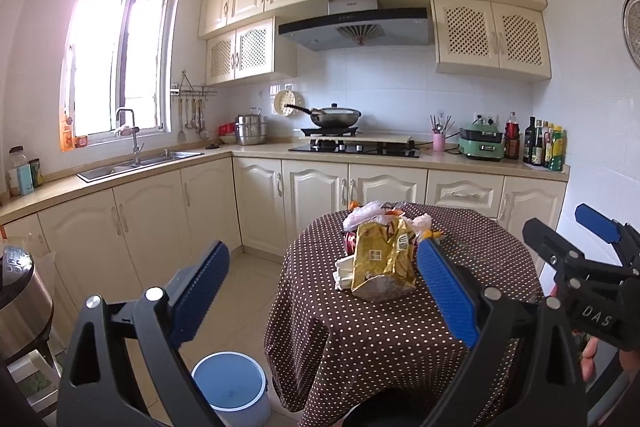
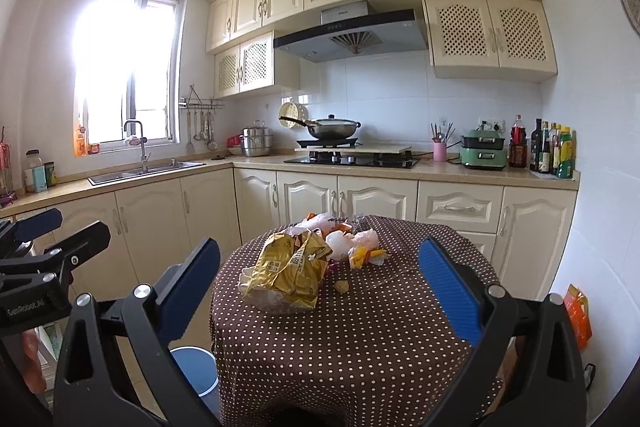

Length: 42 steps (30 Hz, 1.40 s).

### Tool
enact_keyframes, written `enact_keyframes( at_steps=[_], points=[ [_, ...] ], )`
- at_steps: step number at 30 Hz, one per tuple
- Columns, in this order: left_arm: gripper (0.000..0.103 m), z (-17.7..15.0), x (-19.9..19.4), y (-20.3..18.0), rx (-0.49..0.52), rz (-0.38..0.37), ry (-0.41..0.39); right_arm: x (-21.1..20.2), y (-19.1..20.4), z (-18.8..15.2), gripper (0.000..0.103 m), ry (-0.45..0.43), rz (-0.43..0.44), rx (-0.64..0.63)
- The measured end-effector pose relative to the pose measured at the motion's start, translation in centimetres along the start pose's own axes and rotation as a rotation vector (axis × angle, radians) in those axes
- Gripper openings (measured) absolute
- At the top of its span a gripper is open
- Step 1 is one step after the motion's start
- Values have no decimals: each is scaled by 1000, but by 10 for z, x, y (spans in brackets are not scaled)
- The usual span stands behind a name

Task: Collect trash
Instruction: 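Grasp the gold snack bag with the left gripper while the right grasps the white tissue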

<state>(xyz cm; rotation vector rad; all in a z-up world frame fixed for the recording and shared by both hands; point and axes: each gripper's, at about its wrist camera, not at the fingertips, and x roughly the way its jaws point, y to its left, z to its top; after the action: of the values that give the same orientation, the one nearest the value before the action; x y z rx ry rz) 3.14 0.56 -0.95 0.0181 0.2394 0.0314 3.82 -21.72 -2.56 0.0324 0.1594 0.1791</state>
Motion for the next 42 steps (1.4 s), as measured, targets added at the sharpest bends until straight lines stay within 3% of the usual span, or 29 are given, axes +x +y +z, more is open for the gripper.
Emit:
enact_keyframes(
  at_steps=[12,18,25,31,36,37,39,41,42],
  points=[
    [93,11,57,-3,-19,3,79,49,-8,-7,96,104,26,10],
    [93,11,104,-12,5,-8,171,84,-23,-11,96,177,7,7],
    [93,-4,170,-9,-38,-50,328,135,-50,-20,96,263,-9,59],
    [92,-16,227,-30,-32,-137,423,165,-71,-23,96,299,-38,88],
    [92,-20,250,-59,7,-200,456,181,-90,-28,96,323,-68,122],
    [91,-21,252,-65,25,-208,457,184,-94,-29,96,330,-73,132],
    [75,-26,260,-84,91,-219,470,191,-101,-31,96,342,-75,147],
    [52,-31,269,-93,125,-224,504,195,-103,-32,96,353,-70,154],
    [47,-35,275,-95,129,-232,526,197,-104,-33,96,357,-65,156]
  ],
)
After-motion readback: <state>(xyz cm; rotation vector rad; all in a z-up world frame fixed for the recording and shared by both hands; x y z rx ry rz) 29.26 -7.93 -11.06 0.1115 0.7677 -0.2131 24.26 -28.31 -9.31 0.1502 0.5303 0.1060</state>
